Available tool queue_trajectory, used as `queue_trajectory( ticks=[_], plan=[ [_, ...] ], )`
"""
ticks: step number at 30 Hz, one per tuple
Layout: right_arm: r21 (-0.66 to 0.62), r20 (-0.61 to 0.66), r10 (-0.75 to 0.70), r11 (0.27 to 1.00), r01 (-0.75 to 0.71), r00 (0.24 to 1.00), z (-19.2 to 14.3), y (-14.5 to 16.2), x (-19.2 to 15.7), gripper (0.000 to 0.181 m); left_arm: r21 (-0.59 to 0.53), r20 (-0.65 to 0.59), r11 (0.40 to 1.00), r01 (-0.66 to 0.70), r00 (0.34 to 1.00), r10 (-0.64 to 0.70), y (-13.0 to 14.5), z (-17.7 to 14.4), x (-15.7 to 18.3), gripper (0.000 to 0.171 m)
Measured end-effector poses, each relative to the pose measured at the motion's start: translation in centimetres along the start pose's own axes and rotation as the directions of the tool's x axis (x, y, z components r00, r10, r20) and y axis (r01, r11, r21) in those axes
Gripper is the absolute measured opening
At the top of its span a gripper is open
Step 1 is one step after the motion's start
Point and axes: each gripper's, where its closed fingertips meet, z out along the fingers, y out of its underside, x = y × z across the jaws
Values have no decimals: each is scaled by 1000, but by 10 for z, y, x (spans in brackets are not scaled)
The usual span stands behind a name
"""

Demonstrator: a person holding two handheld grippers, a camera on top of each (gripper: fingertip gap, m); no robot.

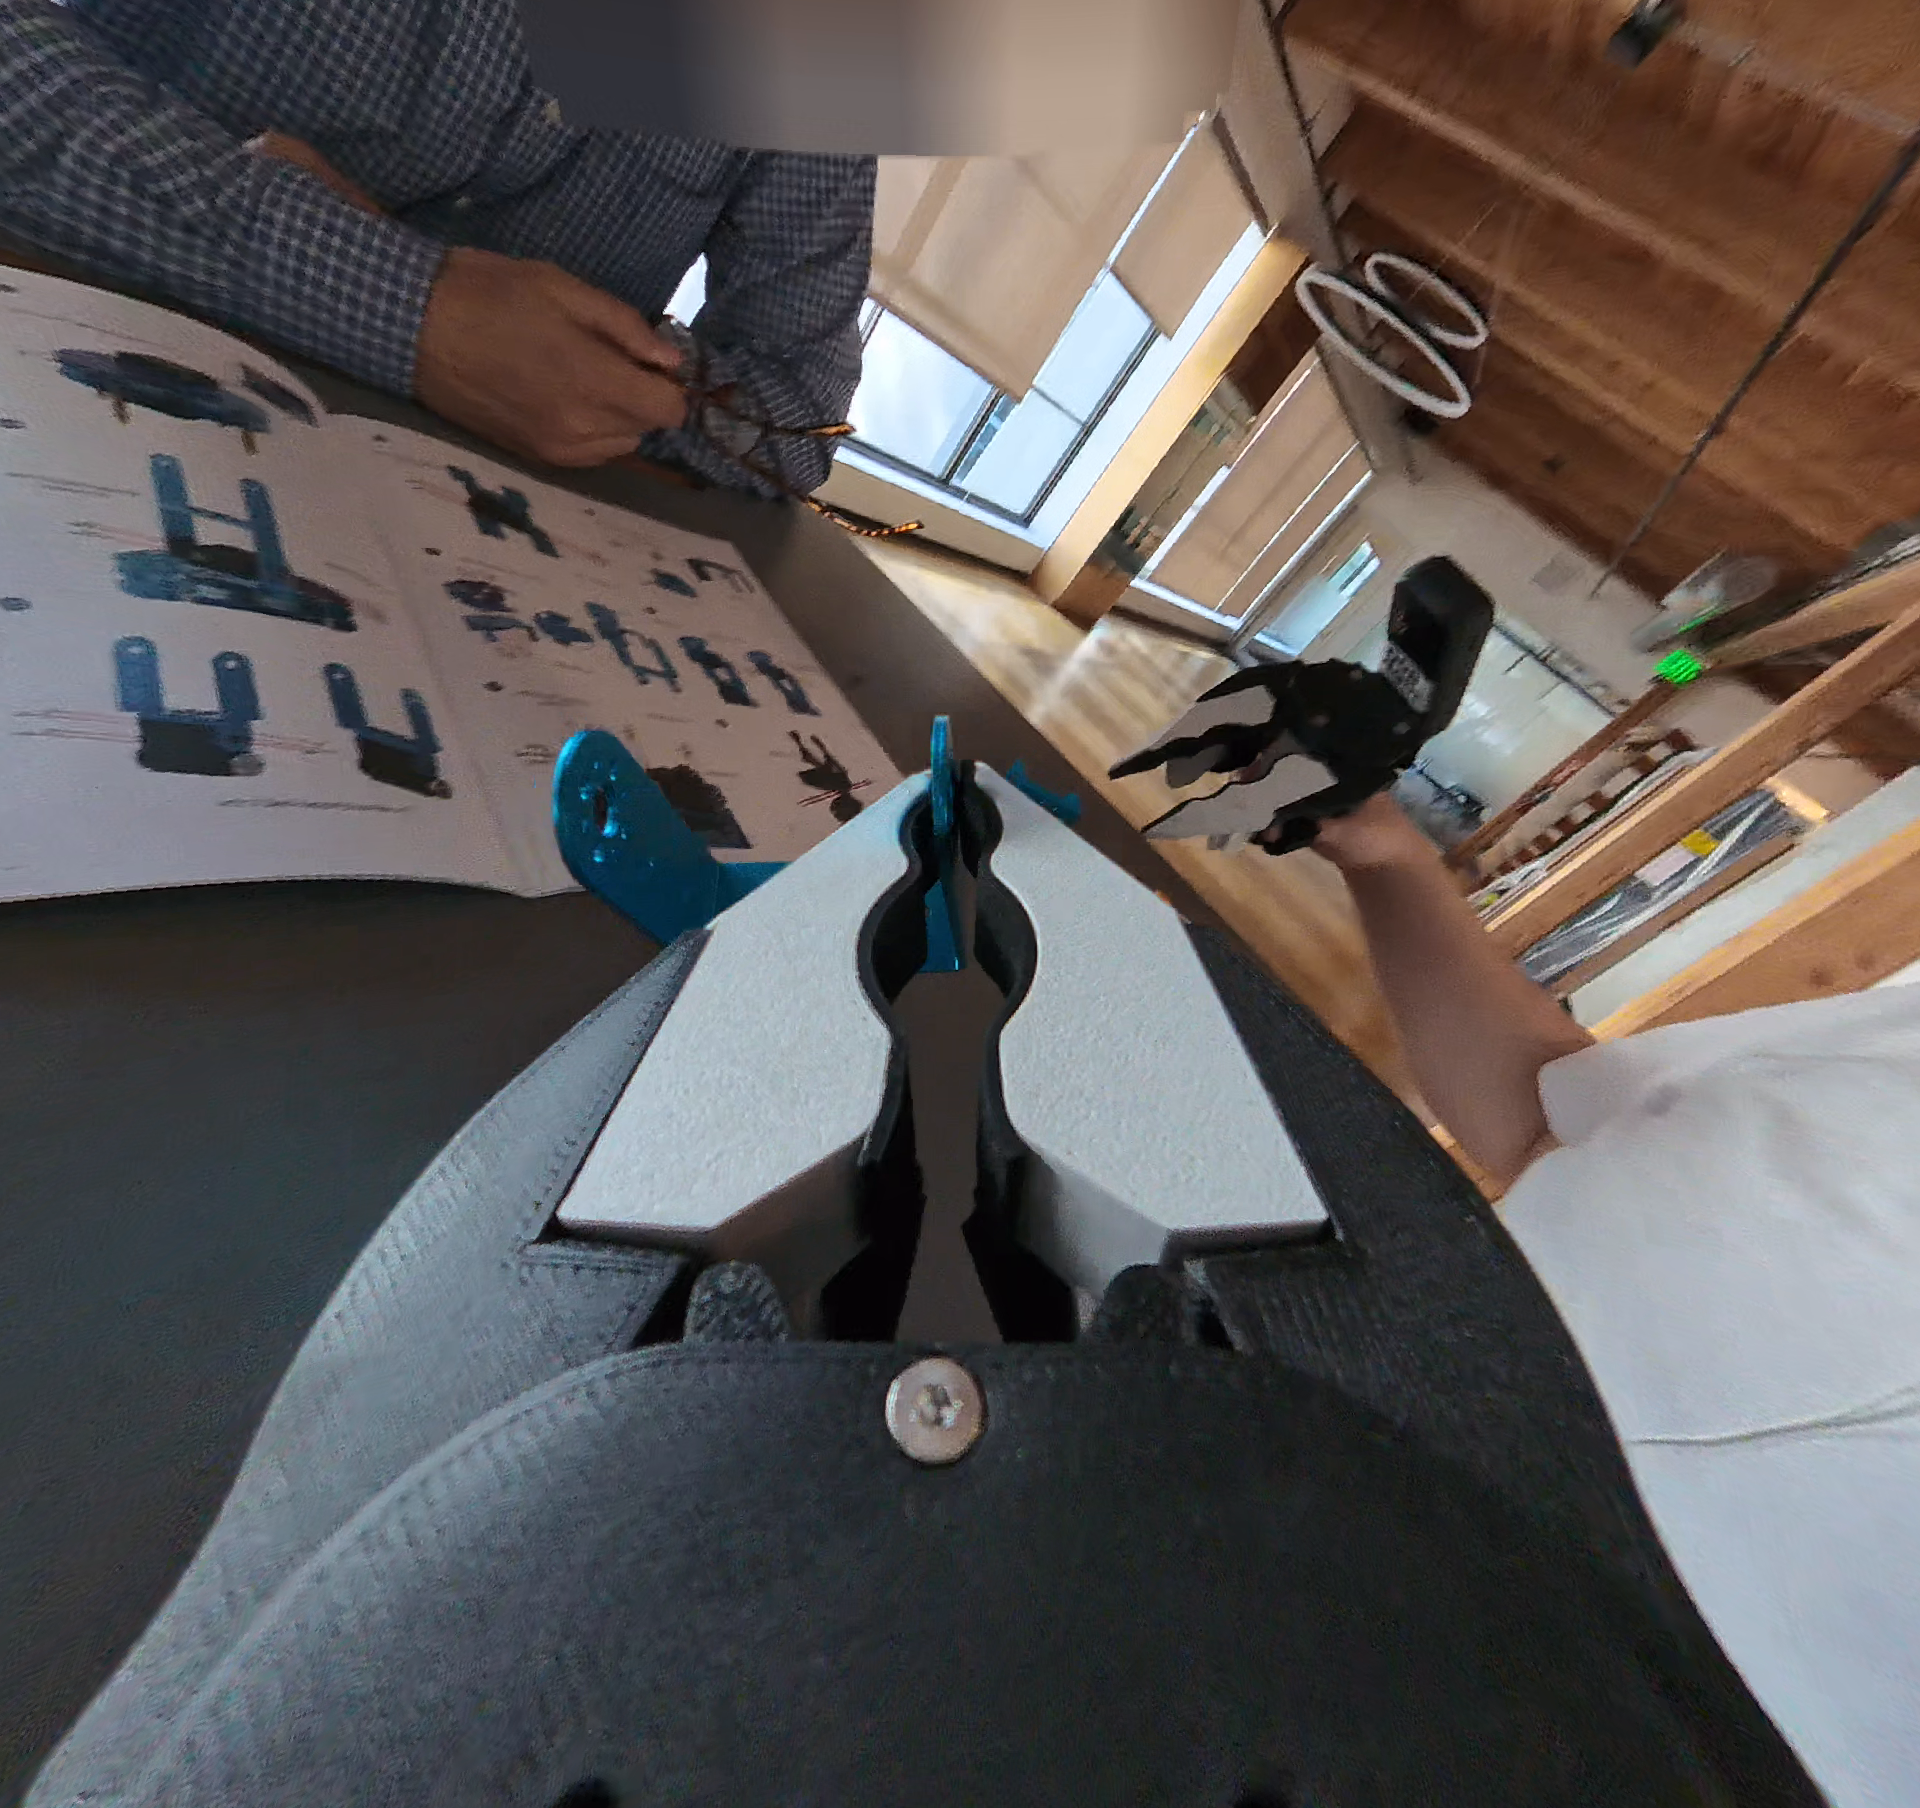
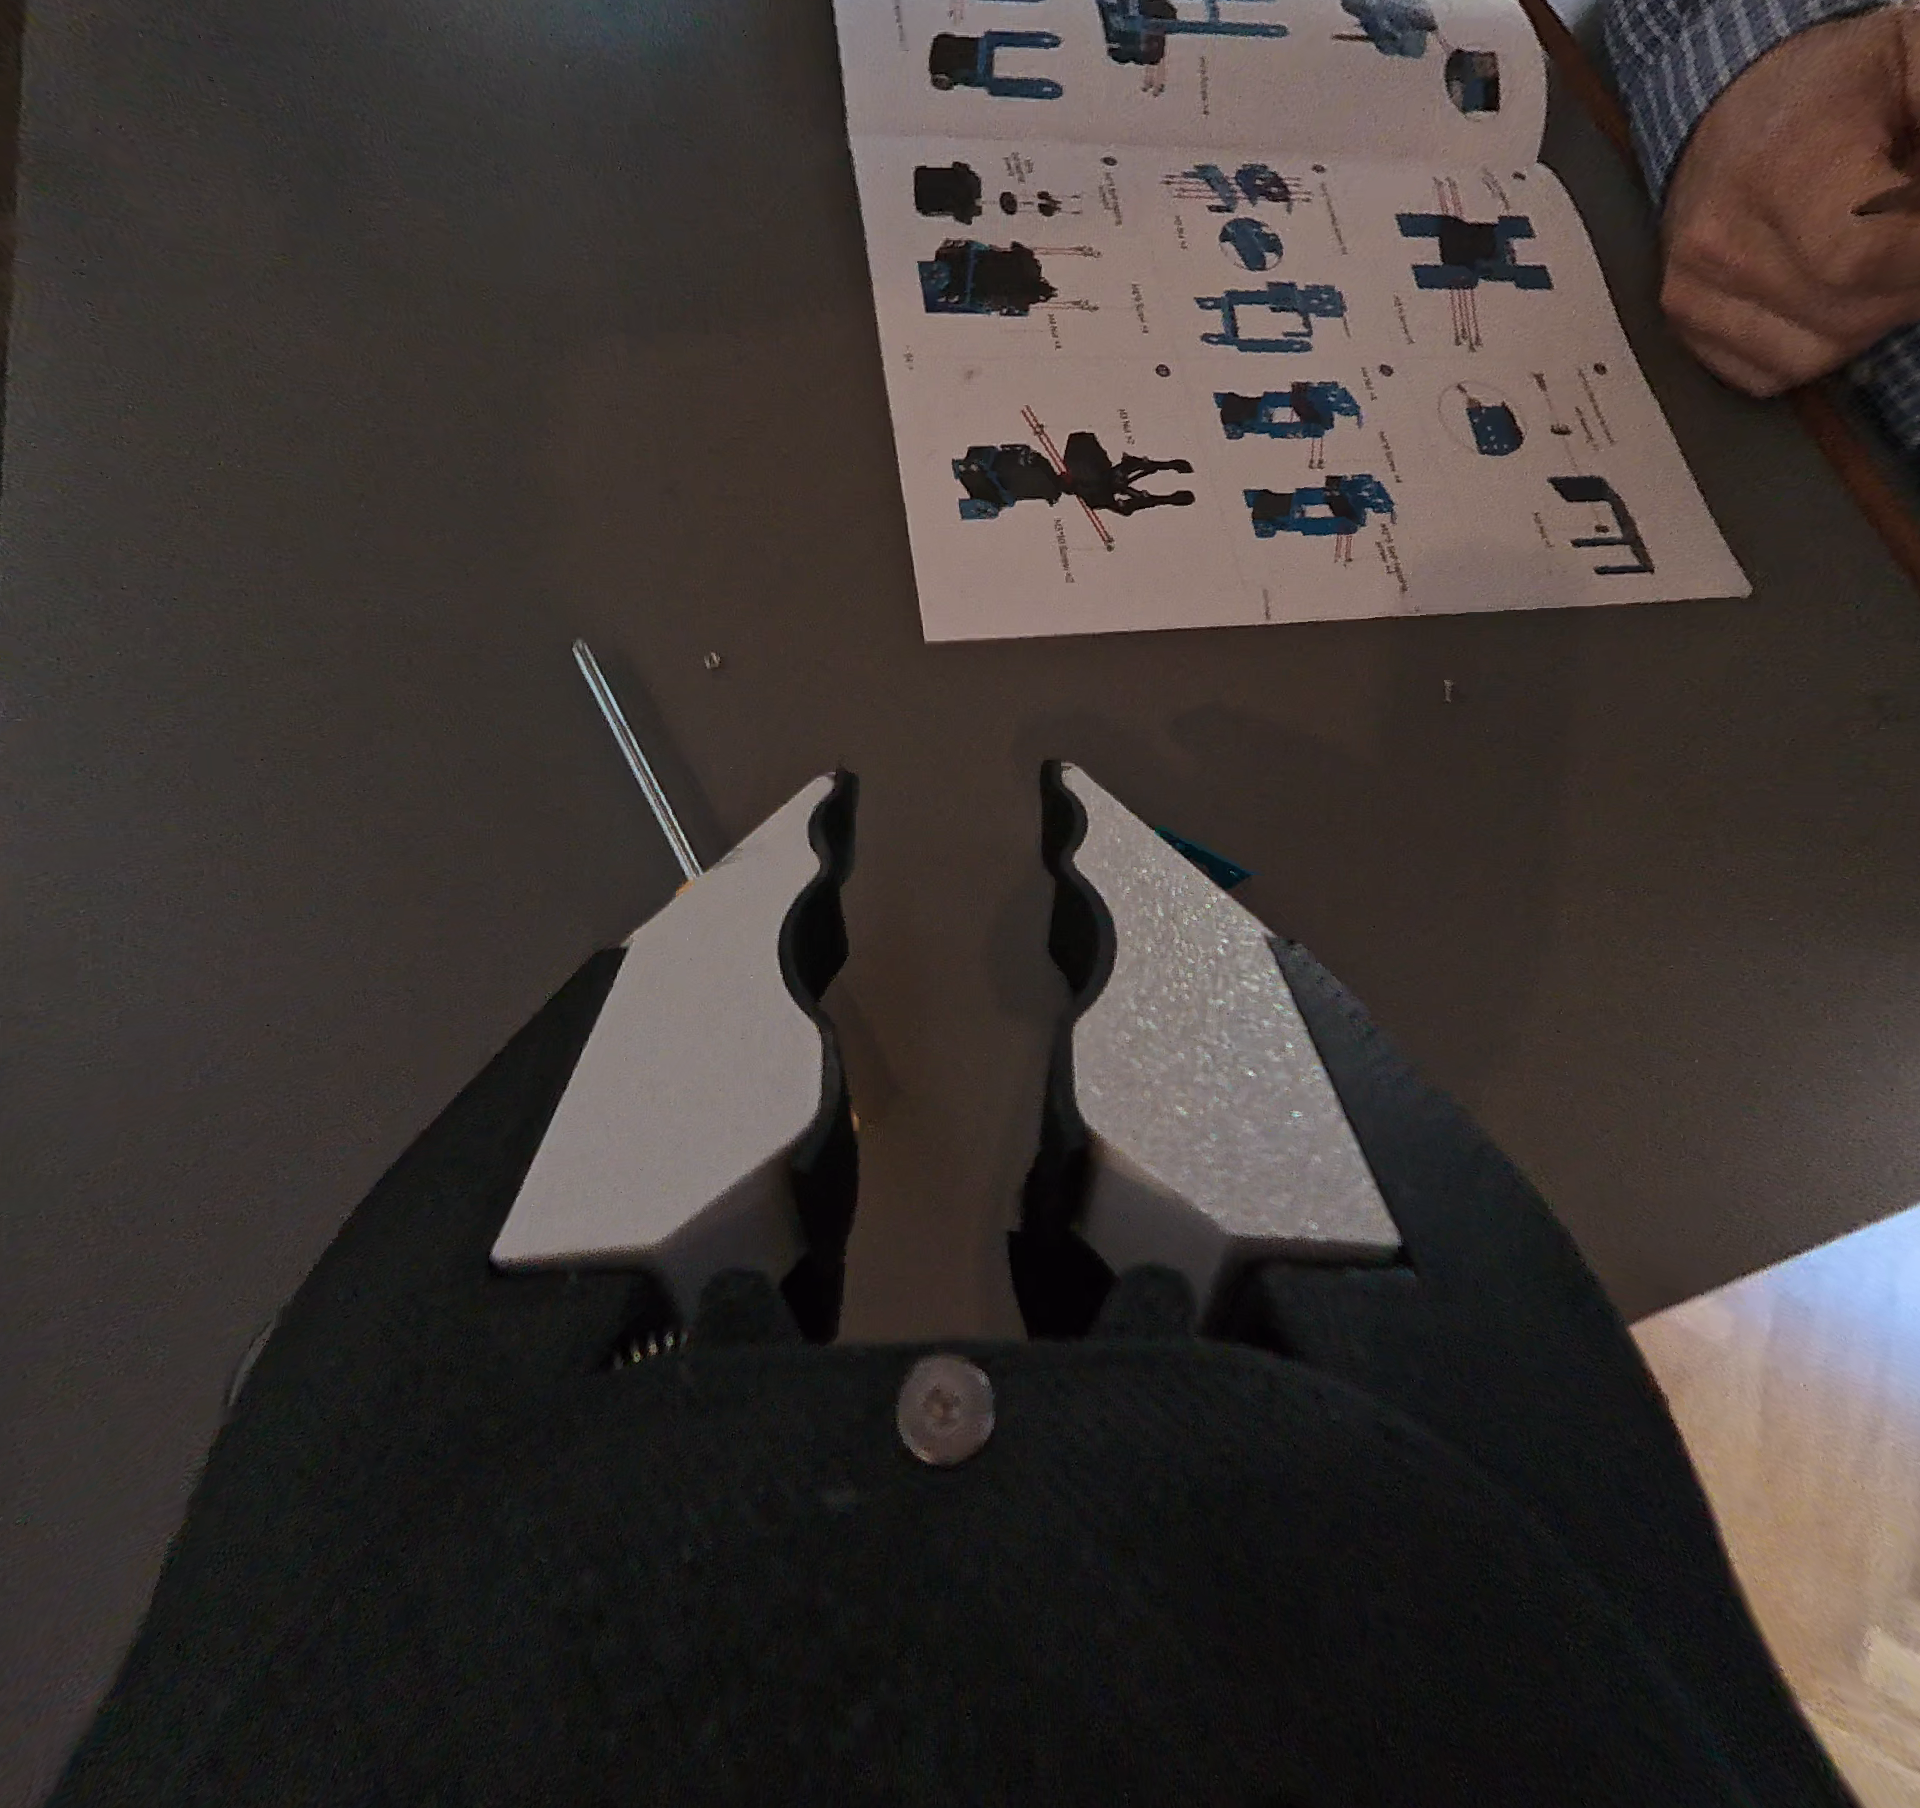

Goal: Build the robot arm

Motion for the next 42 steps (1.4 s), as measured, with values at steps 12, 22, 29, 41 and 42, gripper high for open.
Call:
queue_trajectory(
  ticks=[12,22,29,41,42],
  plan=[
    [-219,-143,61,971,-91,988,76,9,143,12,150,-186,975,163,973,-134,-21,8,24,0],
    [-215,-115,282,929,-301,953,95,22,158,13,141,-156,978,155,979,-133,-20,-1,19,0],
    [-221,-48,272,936,-276,961,99,23,153,2,137,-150,981,141,981,-120,-22,-7,17,0],
    [-162,-2,303,940,-299,953,87,30,140,6,133,-149,983,124,983,-104,-28,-16,13,0],
    [-161,5,306,940,-301,952,85,30,138,5,137,-149,983,126,983,-105,-29,-16,11,0]
  ],
)
